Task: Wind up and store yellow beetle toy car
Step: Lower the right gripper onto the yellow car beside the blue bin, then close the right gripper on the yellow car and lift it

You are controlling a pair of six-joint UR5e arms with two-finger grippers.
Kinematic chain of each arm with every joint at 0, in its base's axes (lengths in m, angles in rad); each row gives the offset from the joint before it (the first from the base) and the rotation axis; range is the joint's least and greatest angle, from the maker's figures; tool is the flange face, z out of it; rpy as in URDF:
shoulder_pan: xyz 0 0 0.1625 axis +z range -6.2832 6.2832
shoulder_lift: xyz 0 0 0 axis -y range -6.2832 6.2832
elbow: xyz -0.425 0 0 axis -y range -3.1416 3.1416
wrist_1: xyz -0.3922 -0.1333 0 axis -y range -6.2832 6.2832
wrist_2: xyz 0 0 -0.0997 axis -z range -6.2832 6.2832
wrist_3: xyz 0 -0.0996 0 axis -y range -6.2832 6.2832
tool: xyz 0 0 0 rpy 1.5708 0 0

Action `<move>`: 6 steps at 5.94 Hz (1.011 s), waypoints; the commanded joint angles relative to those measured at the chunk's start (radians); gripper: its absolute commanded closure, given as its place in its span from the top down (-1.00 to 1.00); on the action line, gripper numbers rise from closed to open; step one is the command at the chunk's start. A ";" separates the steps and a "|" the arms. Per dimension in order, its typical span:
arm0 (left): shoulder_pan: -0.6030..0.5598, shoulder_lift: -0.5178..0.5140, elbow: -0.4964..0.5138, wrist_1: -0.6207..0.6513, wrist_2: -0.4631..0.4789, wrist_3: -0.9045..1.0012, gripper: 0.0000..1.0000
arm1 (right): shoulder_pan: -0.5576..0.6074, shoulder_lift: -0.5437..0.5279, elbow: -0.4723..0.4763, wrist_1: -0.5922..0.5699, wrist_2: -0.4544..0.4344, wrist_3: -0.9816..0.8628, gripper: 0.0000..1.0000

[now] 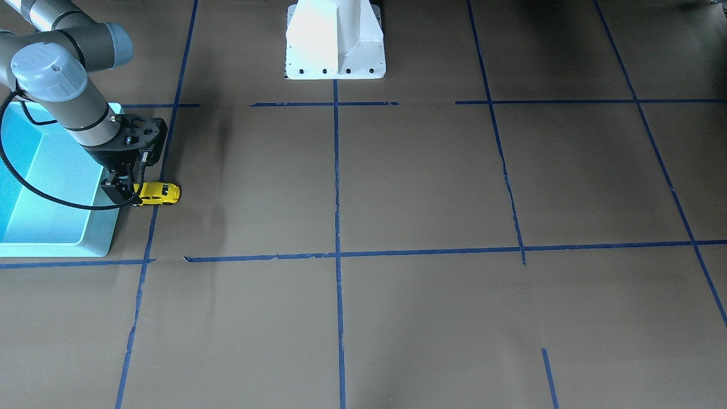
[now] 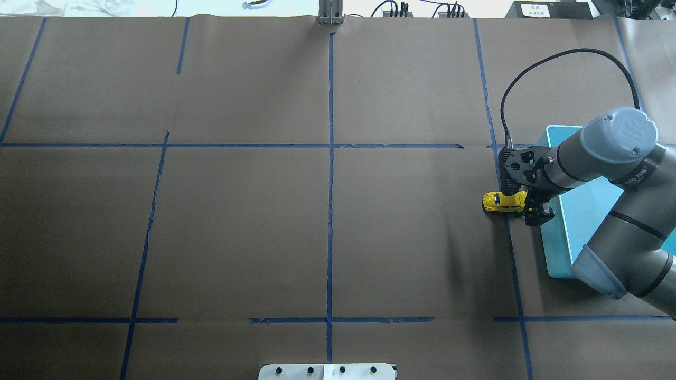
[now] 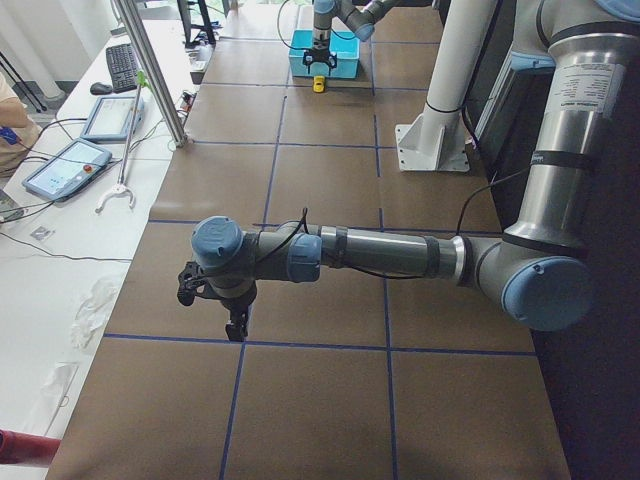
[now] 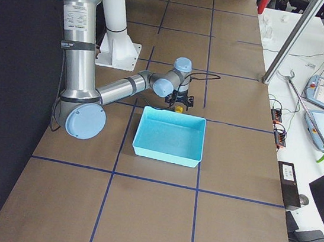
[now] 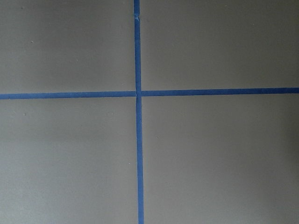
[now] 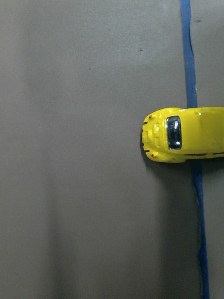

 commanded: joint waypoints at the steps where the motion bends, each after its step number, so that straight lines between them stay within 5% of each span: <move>1: 0.000 0.000 0.000 0.000 0.000 0.000 1.00 | -0.021 0.004 -0.018 0.015 -0.008 -0.002 1.00; 6: 0.002 0.001 0.003 0.001 0.001 0.000 1.00 | -0.024 0.005 -0.063 0.056 -0.008 0.000 1.00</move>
